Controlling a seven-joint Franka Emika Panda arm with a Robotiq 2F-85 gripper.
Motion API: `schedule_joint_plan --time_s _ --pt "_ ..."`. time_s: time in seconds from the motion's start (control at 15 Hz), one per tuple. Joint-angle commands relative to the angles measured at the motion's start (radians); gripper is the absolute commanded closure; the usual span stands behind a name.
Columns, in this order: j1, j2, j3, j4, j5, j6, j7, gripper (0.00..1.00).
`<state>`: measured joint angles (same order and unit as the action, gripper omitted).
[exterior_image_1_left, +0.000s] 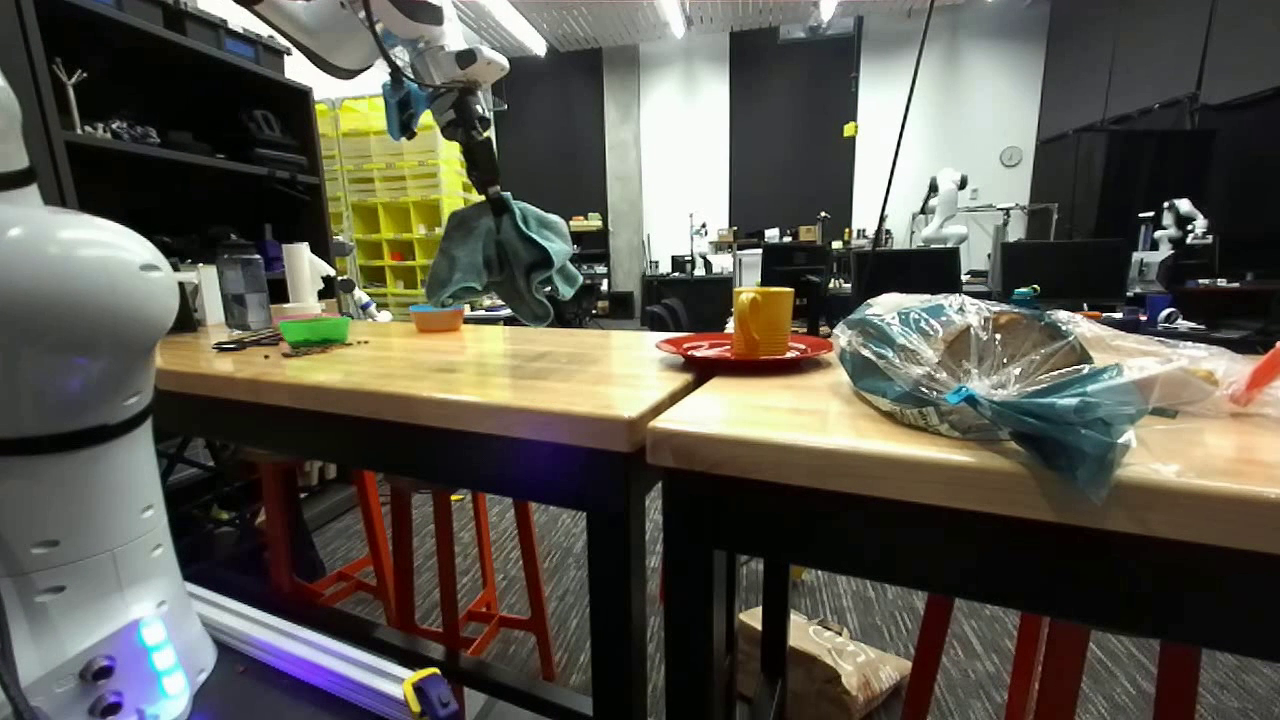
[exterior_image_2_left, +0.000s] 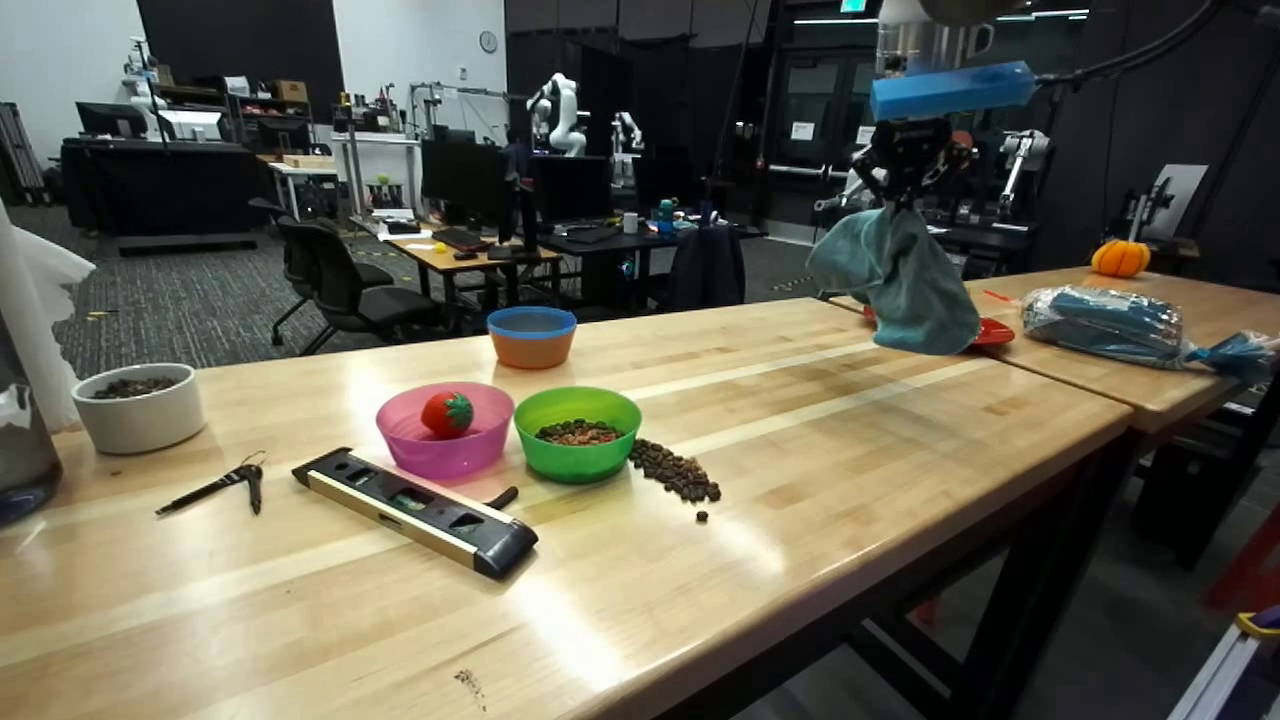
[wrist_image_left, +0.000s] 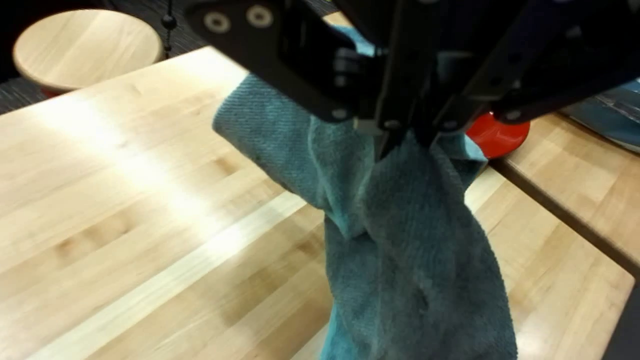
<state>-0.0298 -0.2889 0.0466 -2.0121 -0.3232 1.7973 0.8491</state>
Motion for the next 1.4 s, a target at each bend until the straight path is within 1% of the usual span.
schedule_joint_plan --time_s 0.0,0.27,0.4,0.6,0.87,1.13,1.33 --pt "-0.065 0.078 -0.059 0.033 -0.004 0.045 -0.075 0.98" --pt "-0.108 0.15 -0.119 0.046 0.028 0.102 -0.129 0.98" --pt "-0.111 0.148 -0.146 0.032 0.1 0.127 -0.19 0.98" --pt "-0.109 0.122 -0.164 -0.015 0.202 0.142 -0.267 0.98" --pt "-0.131 0.109 -0.185 -0.057 0.213 0.136 -0.276 0.98" --pt "-0.162 0.114 -0.211 -0.067 0.205 0.093 -0.268 0.98" --pt "-0.188 0.102 -0.232 -0.091 0.199 0.085 -0.26 0.98"
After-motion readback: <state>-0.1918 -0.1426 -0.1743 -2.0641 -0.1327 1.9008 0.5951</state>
